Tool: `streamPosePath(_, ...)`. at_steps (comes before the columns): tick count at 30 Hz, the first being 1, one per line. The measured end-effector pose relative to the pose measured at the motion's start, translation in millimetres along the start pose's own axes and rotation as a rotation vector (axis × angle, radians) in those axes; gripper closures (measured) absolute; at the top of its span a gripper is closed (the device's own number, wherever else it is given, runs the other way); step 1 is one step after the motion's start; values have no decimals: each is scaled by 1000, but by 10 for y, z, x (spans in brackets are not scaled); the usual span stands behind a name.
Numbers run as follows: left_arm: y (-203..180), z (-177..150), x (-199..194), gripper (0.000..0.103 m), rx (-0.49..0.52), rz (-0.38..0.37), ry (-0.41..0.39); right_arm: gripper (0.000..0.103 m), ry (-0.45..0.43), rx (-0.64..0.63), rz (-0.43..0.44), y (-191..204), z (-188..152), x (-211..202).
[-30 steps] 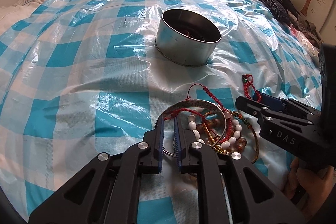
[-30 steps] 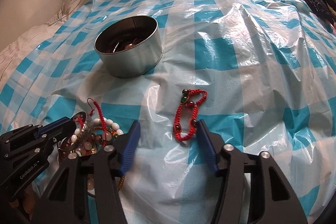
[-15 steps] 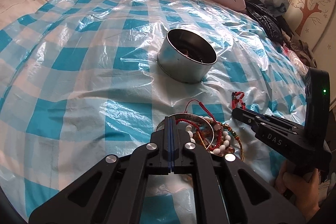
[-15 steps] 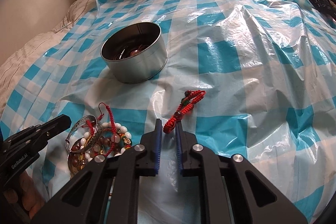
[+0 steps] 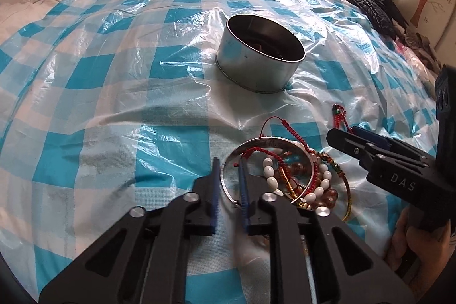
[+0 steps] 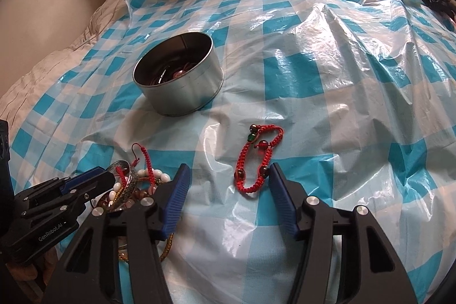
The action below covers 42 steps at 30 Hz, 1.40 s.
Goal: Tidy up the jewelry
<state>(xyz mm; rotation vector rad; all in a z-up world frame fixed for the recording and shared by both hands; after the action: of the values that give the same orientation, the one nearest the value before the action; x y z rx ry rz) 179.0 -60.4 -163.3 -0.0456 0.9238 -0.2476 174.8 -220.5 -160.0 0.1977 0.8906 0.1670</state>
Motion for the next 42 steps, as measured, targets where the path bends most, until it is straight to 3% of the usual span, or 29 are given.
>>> streamPosePath(4, 13, 37, -153, 100, 36, 58, -46, 66, 7, -7, 2, 12, -9, 21)
streamPosePath(8, 240, 100, -317, 100, -78, 49, -101, 81, 8, -14, 13, 44, -17, 20)
streamPosePath(12, 361, 162, -404, 100, -144, 24, -150, 86, -12, -18, 10, 47, 5, -19)
streamPosePath(32, 287, 198, -417, 99, -148, -16, -182, 88, -188, -43, 58, 151, 244, -401)
streamPosePath(42, 330, 125, -280, 99, -167, -17, -109, 88, -190, -45, 63, 153, 257, -408)
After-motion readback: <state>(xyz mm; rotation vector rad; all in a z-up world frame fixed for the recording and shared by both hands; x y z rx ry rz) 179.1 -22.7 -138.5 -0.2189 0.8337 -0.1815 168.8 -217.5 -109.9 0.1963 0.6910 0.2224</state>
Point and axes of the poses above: each gripper's, at about its wrist camera, not at the fingertips, and x roughly the way its jaws point, y to its left, z to its top, the point moved 10 cm from there along x, roughly the way its jaws point, and after that the axes turned 5 degrees about -y, right-handed, at the moved point
